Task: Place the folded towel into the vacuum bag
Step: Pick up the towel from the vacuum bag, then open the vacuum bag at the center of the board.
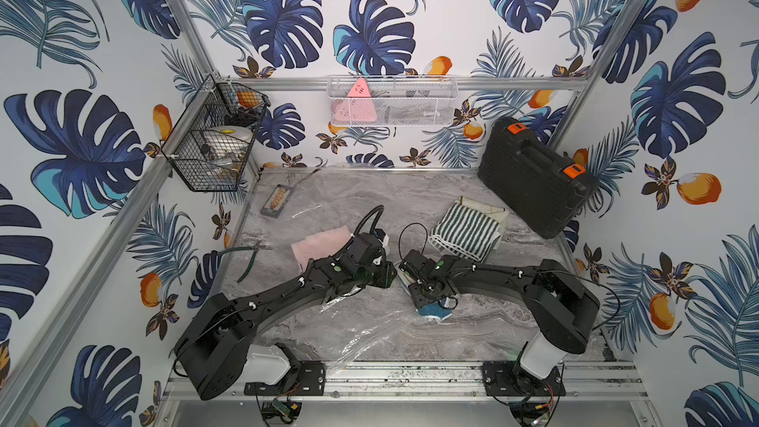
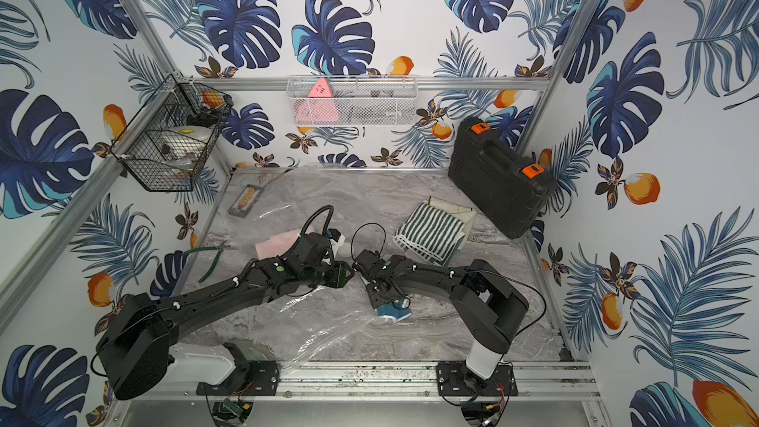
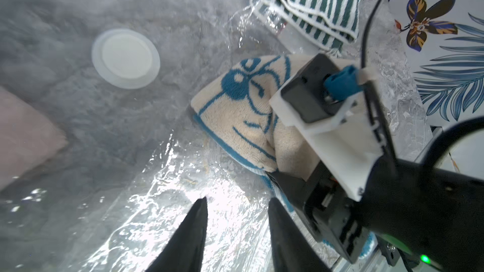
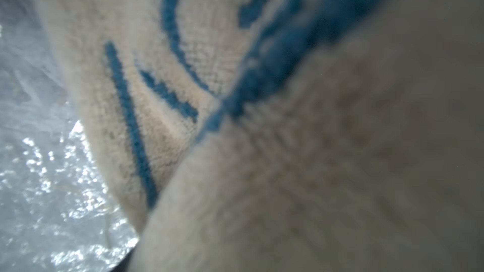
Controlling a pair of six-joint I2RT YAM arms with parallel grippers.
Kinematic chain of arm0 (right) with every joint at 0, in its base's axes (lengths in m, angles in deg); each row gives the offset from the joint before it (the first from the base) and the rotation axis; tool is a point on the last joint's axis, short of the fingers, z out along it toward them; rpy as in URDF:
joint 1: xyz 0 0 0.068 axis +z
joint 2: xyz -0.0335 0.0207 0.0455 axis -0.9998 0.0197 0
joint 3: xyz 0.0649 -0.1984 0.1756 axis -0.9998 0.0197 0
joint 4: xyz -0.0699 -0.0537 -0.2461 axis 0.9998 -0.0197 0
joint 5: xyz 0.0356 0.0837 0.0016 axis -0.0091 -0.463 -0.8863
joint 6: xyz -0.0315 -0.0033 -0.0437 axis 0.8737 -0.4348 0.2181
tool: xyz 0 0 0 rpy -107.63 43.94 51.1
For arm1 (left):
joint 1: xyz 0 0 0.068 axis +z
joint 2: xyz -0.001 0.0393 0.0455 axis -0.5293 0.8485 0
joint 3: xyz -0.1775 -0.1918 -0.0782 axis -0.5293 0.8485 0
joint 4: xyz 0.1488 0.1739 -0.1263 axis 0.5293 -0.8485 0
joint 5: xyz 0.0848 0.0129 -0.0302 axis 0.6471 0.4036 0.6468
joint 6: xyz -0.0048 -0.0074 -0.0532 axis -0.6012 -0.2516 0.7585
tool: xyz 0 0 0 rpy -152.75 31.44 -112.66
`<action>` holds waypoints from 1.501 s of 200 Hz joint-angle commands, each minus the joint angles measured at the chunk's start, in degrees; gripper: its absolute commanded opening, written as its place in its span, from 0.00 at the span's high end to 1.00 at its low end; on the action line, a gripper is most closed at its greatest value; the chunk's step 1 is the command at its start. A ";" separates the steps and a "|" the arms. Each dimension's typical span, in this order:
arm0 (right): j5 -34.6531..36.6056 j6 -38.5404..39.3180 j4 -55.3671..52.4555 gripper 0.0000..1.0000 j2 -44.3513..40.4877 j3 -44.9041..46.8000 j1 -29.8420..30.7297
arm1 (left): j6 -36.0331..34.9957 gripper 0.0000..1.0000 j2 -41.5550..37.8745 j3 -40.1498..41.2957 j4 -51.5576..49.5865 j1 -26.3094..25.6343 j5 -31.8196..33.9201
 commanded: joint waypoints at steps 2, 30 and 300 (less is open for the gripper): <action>-7.07 0.85 -3.56 0.63 -1.32 -0.59 -0.19 | -5.25 0.53 -1.40 -2.90 -9.79 -0.47 2.11; -16.48 0.88 -5.31 0.78 -13.08 -3.09 -8.44 | -7.59 0.47 -1.48 -6.63 -16.41 -6.09 6.01; -35.34 -0.15 -7.04 0.79 -25.42 3.76 -31.68 | -15.72 0.83 19.35 -14.49 -32.68 -25.32 23.81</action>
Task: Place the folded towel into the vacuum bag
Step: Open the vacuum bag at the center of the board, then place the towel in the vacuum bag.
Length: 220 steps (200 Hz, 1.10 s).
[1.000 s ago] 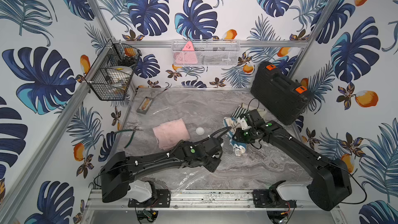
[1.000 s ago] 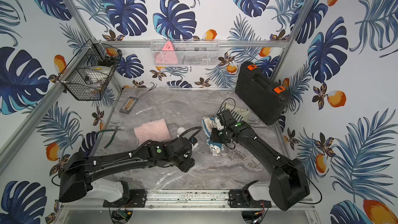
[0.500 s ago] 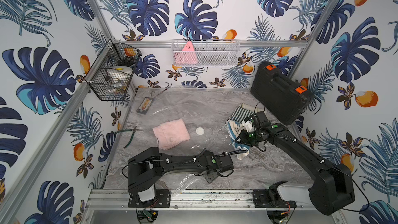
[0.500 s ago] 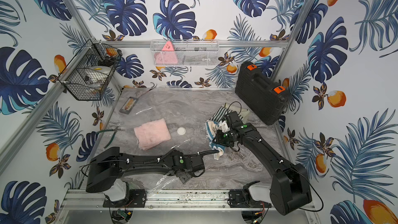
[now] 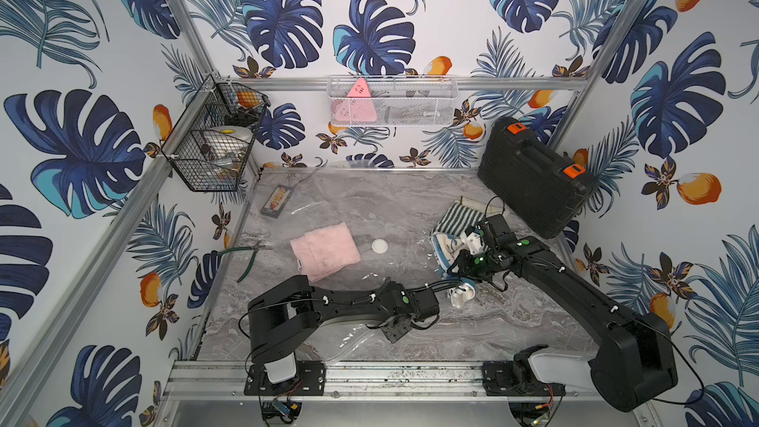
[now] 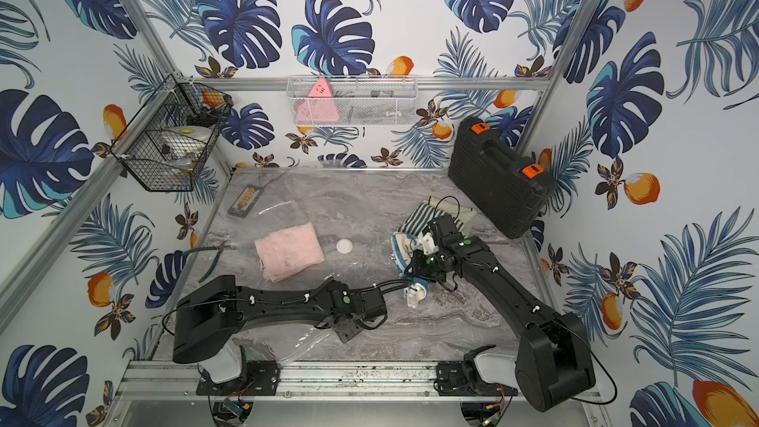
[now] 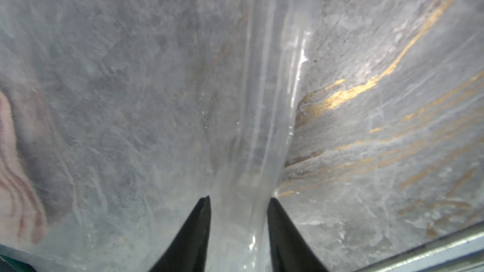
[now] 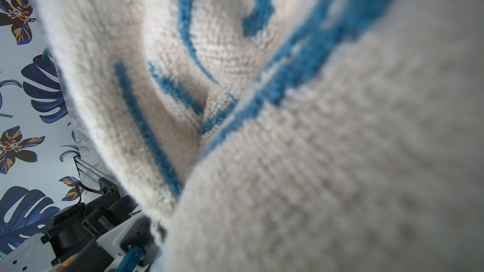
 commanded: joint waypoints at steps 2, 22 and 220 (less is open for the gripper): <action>-0.23 0.08 -0.10 0.79 -0.43 0.21 -0.05 | -2.52 0.85 -2.75 -0.70 -0.42 1.31 0.93; -1.68 -0.76 0.06 0.80 -1.02 1.60 0.12 | -3.41 1.00 -5.55 -0.97 -0.14 2.71 0.91; -3.84 -9.93 18.43 0.85 23.94 2.90 30.79 | 4.18 1.00 -28.35 0.55 11.12 12.45 -7.79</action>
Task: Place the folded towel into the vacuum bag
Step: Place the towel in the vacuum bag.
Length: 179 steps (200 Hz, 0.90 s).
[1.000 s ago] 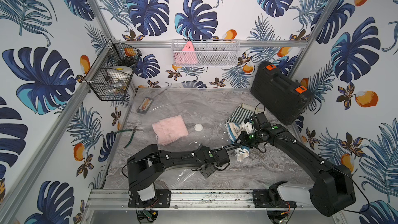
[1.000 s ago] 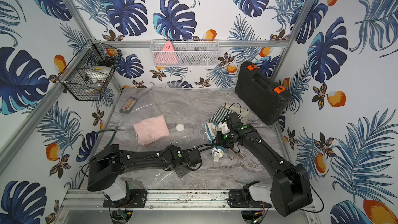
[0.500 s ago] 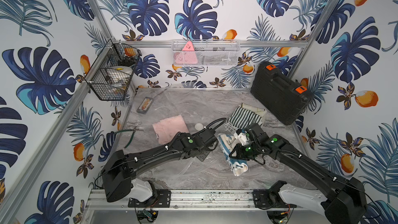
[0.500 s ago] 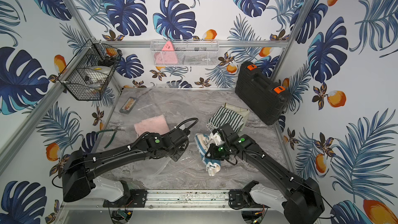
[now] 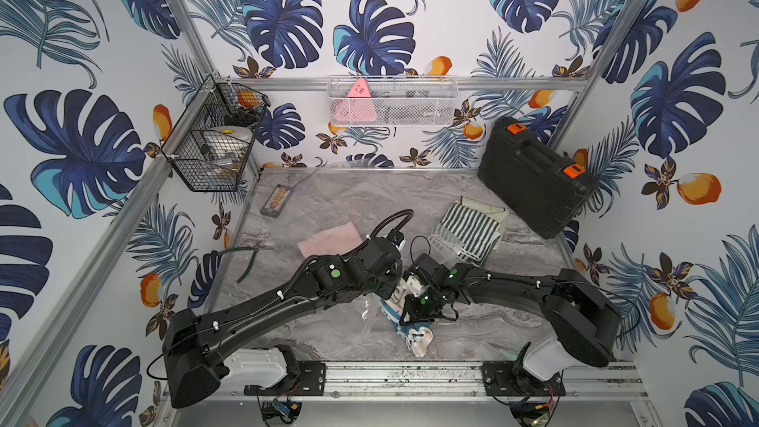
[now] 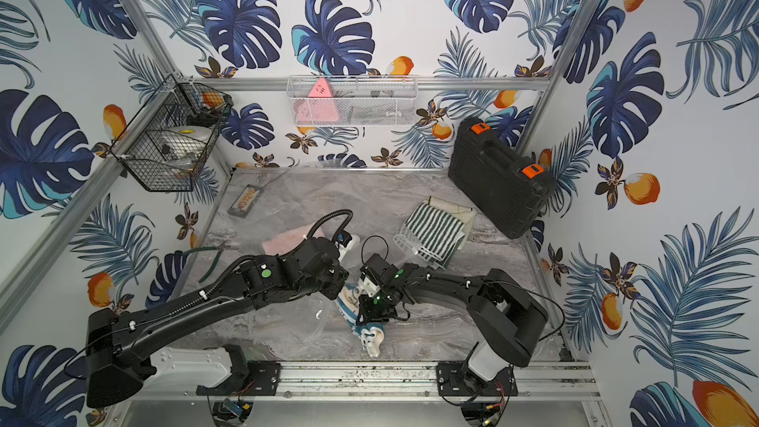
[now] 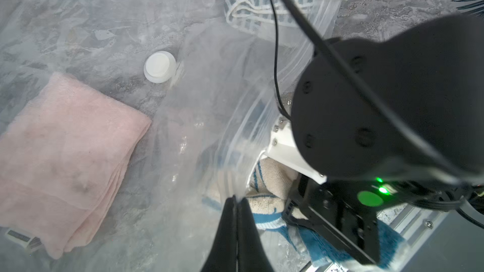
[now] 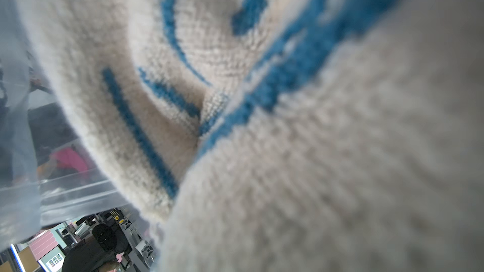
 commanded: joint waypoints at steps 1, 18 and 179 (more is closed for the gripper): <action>2.23 1.45 0.92 0.85 4.29 -0.77 -0.05 | 0.83 1.00 -0.91 0.80 1.90 0.02 -2.28; 2.97 2.29 0.29 0.85 6.48 -1.19 -0.05 | 1.79 1.00 -1.37 1.65 1.46 -0.07 -3.28; 3.07 2.37 2.90 0.85 6.20 1.86 -1.43 | -6.59 0.95 9.17 0.82 -2.68 0.20 4.12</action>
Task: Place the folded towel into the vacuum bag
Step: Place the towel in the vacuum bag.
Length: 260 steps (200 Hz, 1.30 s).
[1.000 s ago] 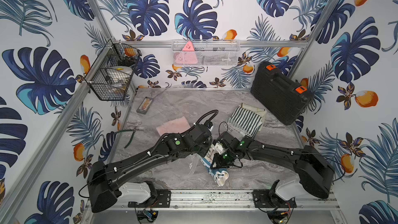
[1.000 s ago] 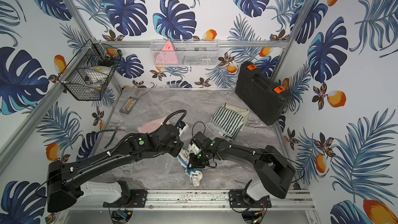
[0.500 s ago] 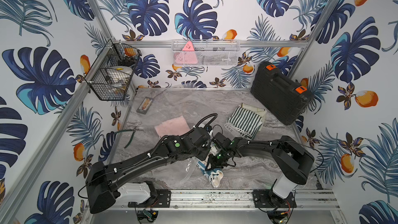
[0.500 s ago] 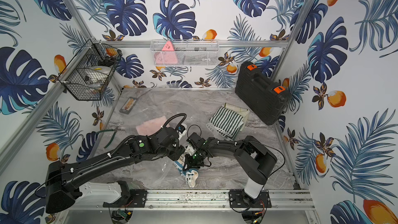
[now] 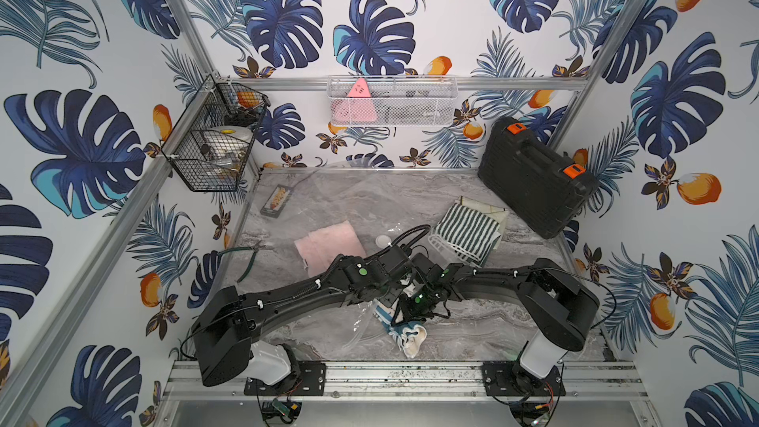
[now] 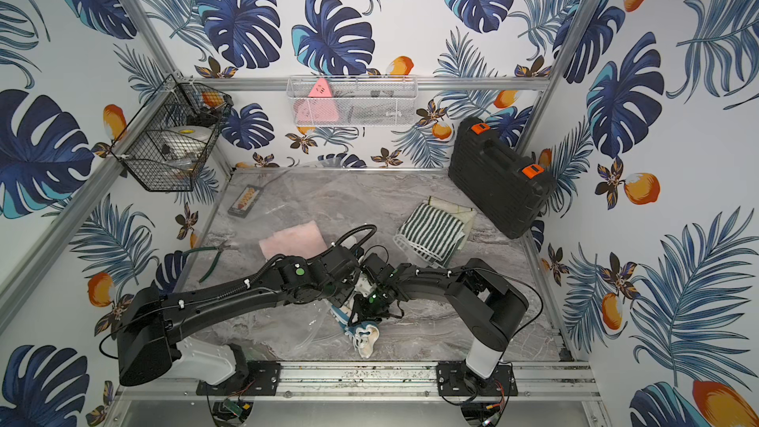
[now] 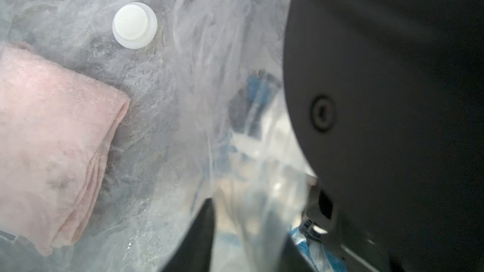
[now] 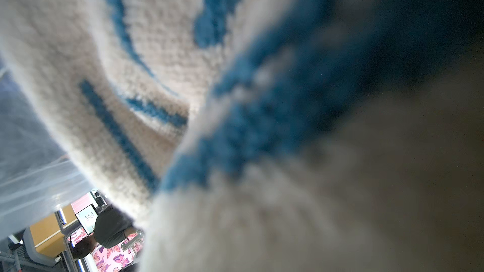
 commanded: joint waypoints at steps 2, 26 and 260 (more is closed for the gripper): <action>10.40 0.09 -4.20 0.85 0.68 1.29 -0.35 | -2.41 0.97 -2.11 -0.94 -1.50 0.74 1.70; 10.30 0.14 -3.66 0.85 0.60 2.10 -0.84 | -1.87 1.00 -4.62 -2.27 -2.00 0.91 -0.29; 0.65 -9.66 1.73 0.30 -13.27 8.13 -9.19 | 3.17 1.00 -8.40 4.49 10.22 0.88 -8.87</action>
